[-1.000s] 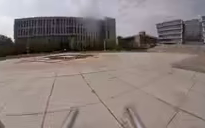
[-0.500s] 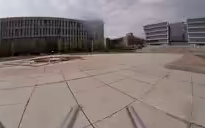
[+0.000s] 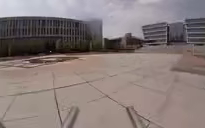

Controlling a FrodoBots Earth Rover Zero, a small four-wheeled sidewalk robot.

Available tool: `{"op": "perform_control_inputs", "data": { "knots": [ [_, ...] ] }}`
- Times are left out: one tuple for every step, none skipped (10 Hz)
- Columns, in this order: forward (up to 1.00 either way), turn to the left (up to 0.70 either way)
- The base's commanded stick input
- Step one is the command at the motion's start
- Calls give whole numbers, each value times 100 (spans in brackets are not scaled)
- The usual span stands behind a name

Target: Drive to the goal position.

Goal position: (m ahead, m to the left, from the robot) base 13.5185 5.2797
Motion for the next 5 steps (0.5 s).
{"op": "perform_control_inputs", "data": {
  "knots": [
    [100,2],
    [100,2],
    [100,2],
    [100,2],
    [100,2]
  ]
}}
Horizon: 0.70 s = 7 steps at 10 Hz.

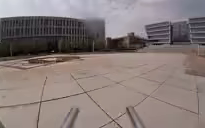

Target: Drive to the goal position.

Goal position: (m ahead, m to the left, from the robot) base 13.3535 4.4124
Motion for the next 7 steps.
{"op": "perform_control_inputs", "data": {
  "knots": [
    [100,2],
    [100,2],
    [100,2],
    [100,2],
    [100,2],
    [100,2],
    [100,2]
  ]
}}
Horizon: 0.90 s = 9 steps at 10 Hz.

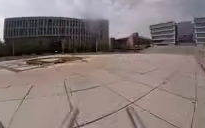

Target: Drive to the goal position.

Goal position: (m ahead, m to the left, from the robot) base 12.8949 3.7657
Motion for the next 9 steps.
{"op": "perform_control_inputs", "data": {
  "knots": [
    [100,2],
    [100,2],
    [100,2],
    [100,2],
    [100,2],
    [100,2],
    [100,2],
    [100,2],
    [100,-10]
  ]
}}
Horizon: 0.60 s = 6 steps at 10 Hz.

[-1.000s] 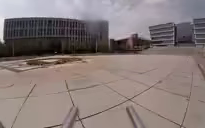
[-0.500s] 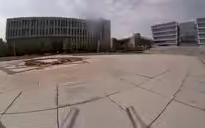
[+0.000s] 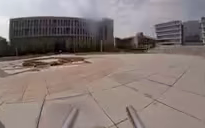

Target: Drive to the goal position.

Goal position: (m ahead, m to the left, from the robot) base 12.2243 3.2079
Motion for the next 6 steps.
{"op": "perform_control_inputs", "data": {
  "knots": [
    [100,-21],
    [100,-20],
    [100,-21],
    [100,-10],
    [100,2],
    [100,2]
  ]
}}
